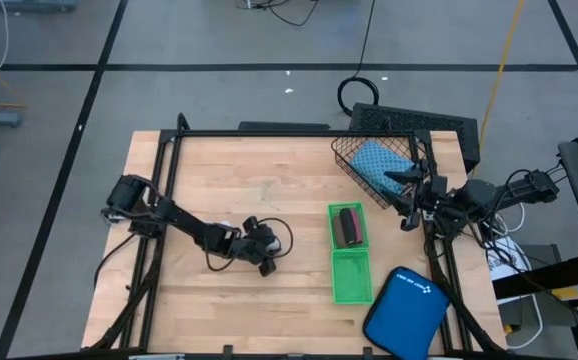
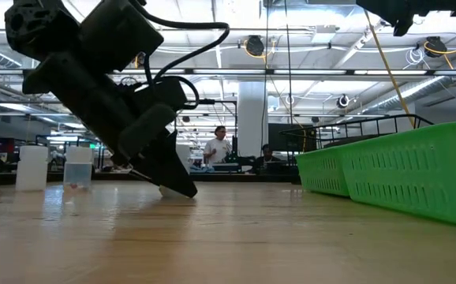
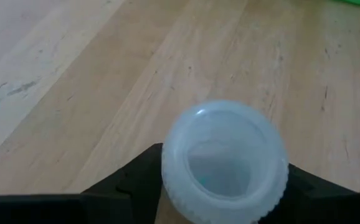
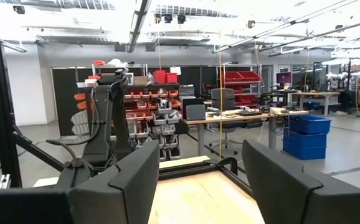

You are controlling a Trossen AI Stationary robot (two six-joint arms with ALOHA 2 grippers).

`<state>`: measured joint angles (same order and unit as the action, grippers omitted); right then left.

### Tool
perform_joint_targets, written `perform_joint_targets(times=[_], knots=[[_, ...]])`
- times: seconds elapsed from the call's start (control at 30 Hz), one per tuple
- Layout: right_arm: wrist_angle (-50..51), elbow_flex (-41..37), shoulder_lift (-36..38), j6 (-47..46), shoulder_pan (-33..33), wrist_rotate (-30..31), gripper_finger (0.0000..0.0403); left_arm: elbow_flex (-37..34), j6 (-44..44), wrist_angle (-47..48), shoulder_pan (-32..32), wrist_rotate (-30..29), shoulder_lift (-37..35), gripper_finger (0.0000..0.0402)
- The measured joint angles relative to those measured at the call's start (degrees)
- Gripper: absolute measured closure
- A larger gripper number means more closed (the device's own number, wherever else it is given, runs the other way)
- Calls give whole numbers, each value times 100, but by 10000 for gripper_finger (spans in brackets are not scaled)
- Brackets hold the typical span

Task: Pick & Place Medicine items
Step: Put the bottom transparent pill bottle into the bottom green basket

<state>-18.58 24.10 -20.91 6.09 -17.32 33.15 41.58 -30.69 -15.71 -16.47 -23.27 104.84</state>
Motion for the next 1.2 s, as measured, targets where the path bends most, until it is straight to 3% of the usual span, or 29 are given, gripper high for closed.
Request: perform_joint_targets(times=[0.27, 0.57, 0.8, 0.93, 1.03, 1.2], knots=[[6, 0, -19, 210, 0, -1, 182, -3, -434, 425, -58, 39, -219, 189], [175, 0, -353, 216, 0, 1, 189, -2, -229, 490, -92, -230, -214, 188], [-75, 135, -2142, -199, 211, -202, 191, -4, -34, 484, -81, -226, -214, 188], [149, 593, -3333, -696, 688, -1425, 191, -4, 57, 466, -50, -196, -214, 188], [240, 965, -4216, -937, 1057, -2432, 191, -9, 176, 226, 81, 217, -207, 188], [228, 1610, -5485, -1128, 1399, -2841, 191, -7, 203, -146, 324, 520, -206, 188]])
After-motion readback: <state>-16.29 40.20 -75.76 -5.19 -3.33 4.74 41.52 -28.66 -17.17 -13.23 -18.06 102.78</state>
